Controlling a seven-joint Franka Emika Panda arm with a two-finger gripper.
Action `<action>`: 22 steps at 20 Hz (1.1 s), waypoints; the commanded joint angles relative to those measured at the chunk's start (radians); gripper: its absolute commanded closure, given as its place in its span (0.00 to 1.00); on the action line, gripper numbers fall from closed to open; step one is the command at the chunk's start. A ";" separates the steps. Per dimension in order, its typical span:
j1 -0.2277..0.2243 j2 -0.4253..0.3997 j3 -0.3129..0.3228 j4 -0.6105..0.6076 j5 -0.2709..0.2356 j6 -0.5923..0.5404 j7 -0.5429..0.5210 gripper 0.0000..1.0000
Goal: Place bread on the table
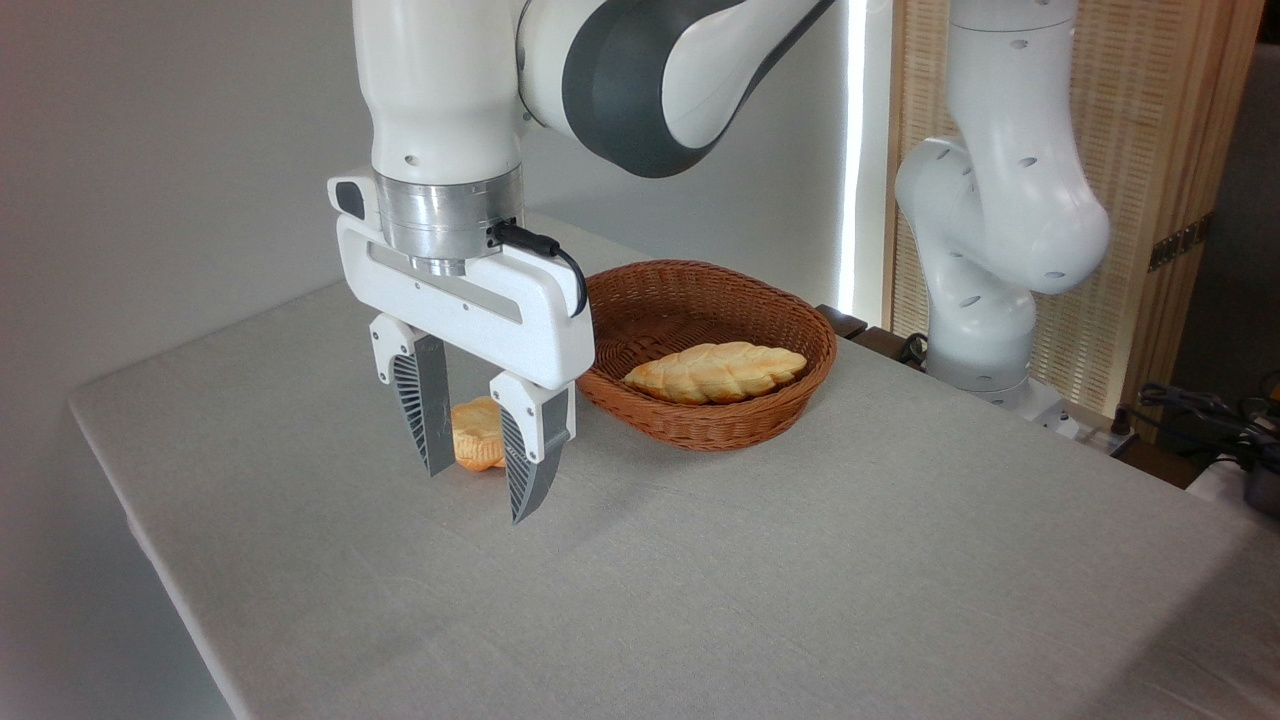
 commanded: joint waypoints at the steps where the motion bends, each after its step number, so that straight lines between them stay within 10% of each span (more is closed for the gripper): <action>1: 0.015 -0.010 -0.008 0.008 -0.010 -0.008 0.056 0.00; 22: 0.004 -0.009 -0.019 0.004 -0.009 -0.052 0.059 0.00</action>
